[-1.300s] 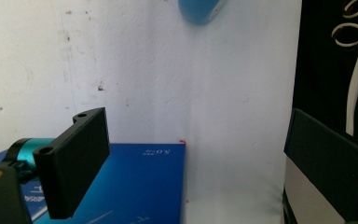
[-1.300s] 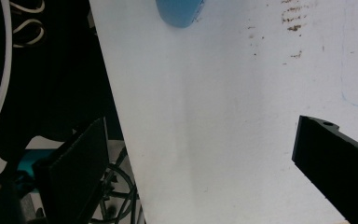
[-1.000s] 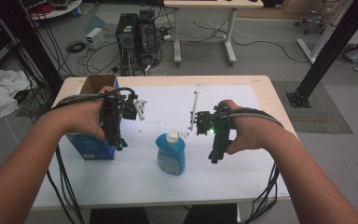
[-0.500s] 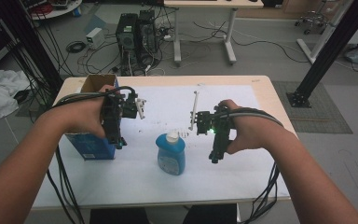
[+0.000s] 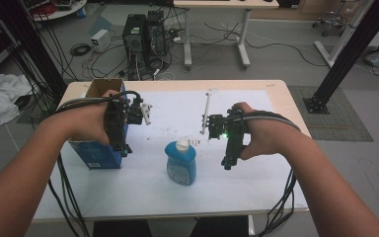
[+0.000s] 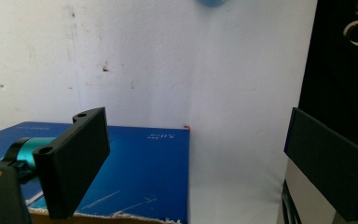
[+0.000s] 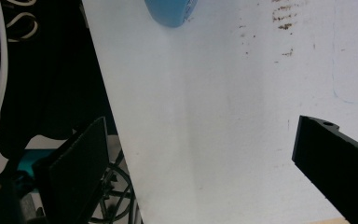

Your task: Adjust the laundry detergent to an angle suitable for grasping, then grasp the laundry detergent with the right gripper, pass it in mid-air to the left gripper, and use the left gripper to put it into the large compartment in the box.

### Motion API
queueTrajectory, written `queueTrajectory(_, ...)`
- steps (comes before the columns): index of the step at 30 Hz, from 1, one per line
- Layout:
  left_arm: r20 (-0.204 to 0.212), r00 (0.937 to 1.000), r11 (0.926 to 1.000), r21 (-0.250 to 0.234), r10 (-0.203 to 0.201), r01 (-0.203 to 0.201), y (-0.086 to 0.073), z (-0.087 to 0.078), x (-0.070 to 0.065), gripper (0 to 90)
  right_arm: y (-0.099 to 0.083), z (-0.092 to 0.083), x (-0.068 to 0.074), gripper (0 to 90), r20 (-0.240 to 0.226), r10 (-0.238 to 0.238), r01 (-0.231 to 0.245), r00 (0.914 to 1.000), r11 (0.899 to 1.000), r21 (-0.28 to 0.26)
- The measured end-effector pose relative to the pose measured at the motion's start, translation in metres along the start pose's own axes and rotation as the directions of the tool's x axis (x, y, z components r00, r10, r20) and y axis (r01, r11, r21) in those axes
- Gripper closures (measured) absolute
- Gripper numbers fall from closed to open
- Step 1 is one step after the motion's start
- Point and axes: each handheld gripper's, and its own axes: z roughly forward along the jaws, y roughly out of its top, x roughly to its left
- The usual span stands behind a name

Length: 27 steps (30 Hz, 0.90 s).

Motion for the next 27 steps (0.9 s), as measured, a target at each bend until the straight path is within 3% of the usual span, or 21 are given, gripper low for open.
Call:
queueTrajectory(5,0.007,0.9999,1.0000,0.005,-0.008,0.008,-0.0001,-0.0002,0.0005,6.8,0.0002,0.0002,0.0004,3.3,0.003,0.006,-0.006,1.0000,1.000,0.002)
queueTrajectory(6,0.004,0.9999,0.9999,-0.004,0.011,-0.011,0.0006,-0.0019,0.0004,6.8,-0.0005,-0.0006,0.0006,3.3,0.003,0.010,-0.010,0.9999,1.000,0.004)
queueTrajectory(15,-0.013,0.9996,0.9996,-0.013,0.023,-0.023,0.0037,-0.0023,-0.0017,6.8,-0.0023,-0.0007,0.0001,3.2,0.008,0.014,-0.014,0.9999,1.000,0.005)
queueTrajectory(20,-0.018,0.9998,0.9998,-0.019,0.011,-0.011,0.0030,-0.0019,-0.0008,6.8,-0.0037,-0.0011,-0.0006,3.1,0.013,0.012,-0.012,0.9998,1.000,-0.001)
queueTrajectory(27,-0.001,0.9999,0.9998,-0.016,0.015,-0.015,0.0039,-0.0011,-0.0036,6.8,-0.0071,-0.0030,0.0013,3.1,0.020,0.018,-0.018,0.9996,1.000,-0.003)
